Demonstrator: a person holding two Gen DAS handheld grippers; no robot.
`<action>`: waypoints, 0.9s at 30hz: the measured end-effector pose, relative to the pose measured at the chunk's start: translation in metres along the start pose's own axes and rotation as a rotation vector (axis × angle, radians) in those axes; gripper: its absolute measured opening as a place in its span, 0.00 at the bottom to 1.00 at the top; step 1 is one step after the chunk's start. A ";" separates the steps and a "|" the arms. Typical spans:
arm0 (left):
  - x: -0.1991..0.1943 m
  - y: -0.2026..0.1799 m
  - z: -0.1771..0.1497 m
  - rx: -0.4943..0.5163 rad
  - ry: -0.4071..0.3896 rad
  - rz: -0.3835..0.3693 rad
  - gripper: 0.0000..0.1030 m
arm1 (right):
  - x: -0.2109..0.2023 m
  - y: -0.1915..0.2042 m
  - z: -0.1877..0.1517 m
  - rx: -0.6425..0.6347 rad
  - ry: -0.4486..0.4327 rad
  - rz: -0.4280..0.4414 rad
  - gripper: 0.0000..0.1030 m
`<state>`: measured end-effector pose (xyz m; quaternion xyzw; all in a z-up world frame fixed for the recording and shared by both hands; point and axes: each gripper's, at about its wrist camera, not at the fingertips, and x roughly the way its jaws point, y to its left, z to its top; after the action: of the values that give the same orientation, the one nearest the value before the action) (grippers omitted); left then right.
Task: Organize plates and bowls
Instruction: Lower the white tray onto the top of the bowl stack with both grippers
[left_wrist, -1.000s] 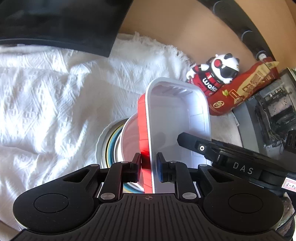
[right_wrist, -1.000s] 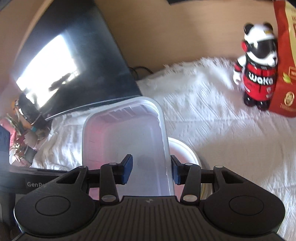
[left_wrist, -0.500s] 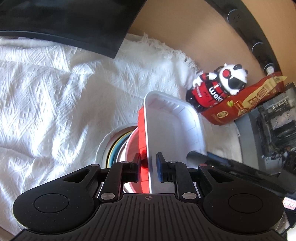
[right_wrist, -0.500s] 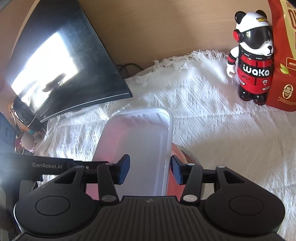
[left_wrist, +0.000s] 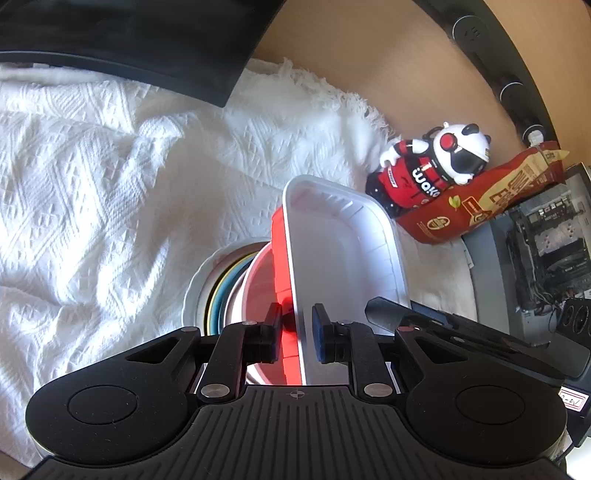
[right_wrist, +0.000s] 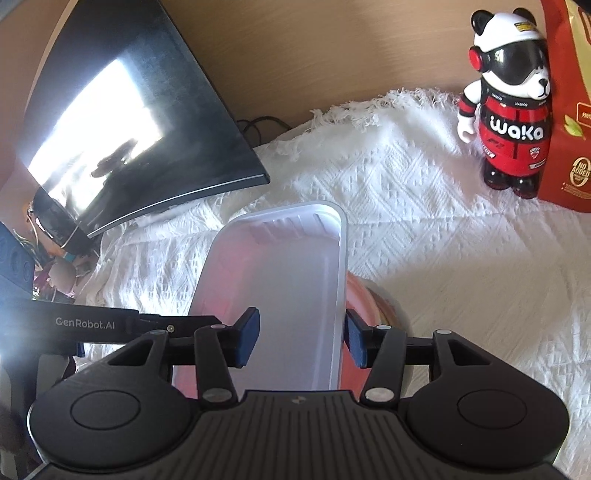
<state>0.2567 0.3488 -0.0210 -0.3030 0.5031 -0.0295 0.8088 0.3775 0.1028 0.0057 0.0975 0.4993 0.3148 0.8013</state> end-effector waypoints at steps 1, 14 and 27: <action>0.000 0.000 0.000 -0.001 -0.003 0.005 0.18 | 0.000 -0.001 0.000 0.001 -0.001 -0.002 0.49; -0.016 0.005 0.000 -0.033 -0.015 -0.050 0.17 | -0.008 0.001 -0.001 -0.011 -0.024 -0.035 0.49; -0.009 0.002 -0.006 -0.025 0.015 -0.043 0.17 | -0.013 0.007 0.000 -0.028 -0.032 -0.030 0.49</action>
<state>0.2474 0.3505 -0.0166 -0.3237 0.5028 -0.0428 0.8004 0.3706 0.1008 0.0184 0.0836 0.4833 0.3080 0.8152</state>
